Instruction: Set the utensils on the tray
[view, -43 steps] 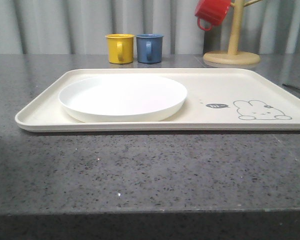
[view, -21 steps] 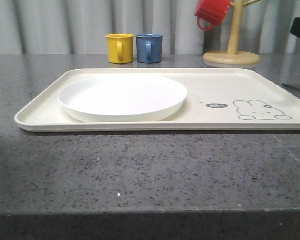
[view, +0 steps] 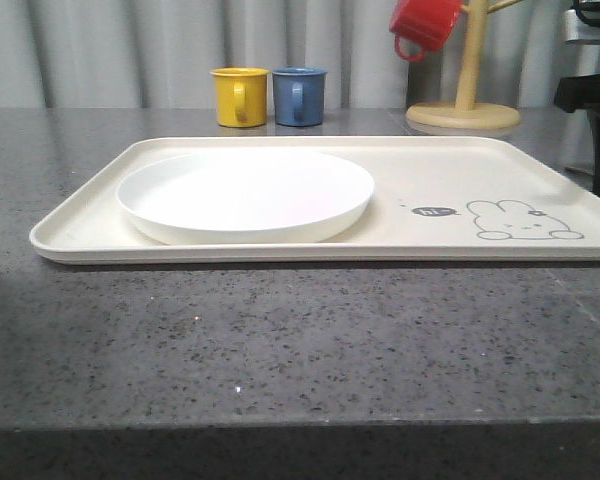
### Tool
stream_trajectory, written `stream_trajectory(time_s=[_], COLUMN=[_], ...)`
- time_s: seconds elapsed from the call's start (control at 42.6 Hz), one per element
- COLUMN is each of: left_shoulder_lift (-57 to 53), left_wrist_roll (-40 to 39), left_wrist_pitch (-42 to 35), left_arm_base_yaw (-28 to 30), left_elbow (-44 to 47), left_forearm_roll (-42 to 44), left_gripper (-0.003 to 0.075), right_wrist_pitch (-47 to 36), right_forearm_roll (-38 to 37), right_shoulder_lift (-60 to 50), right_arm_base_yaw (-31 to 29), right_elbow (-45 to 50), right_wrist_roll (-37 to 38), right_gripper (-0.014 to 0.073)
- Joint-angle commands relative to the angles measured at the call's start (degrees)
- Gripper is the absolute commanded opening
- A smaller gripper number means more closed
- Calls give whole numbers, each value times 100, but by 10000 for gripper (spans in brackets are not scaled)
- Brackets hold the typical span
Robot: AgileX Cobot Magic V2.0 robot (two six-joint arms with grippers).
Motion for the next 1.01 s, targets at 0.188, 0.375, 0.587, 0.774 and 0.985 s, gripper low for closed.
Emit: stream_trajectory(time_s=[0.188,0.375,0.587,0.774,0.985], left_shoulder_lift=[-23,-23,-23,-23,-23], left_wrist_roll=[-64,-64,-64,-64,-64], left_wrist_pitch=[-377,-377,-377,-377,-377], left_arm_base_yaw=[-32,-32,-32,-32,-32], left_elbow=[-151,-151,-151,-151,-151], left_forearm_roll=[-68,-68,-68,-68,-68], left_gripper=[480,480,480,480,480], right_wrist_pitch=[-36,-36,174,848,861], right_forearm_roll=[9,9,18,392,551], right_shoulder_lift=[-229,-144,-187,-369,-335], right_arm_base_yaw=[-22,-22,-22,317,1229], right_elbow=[-182,-182,-366,-1001,-1287], right_wrist_roll=[-46,-36,-36,-36,205], right_gripper=[88,49,5,5,5])
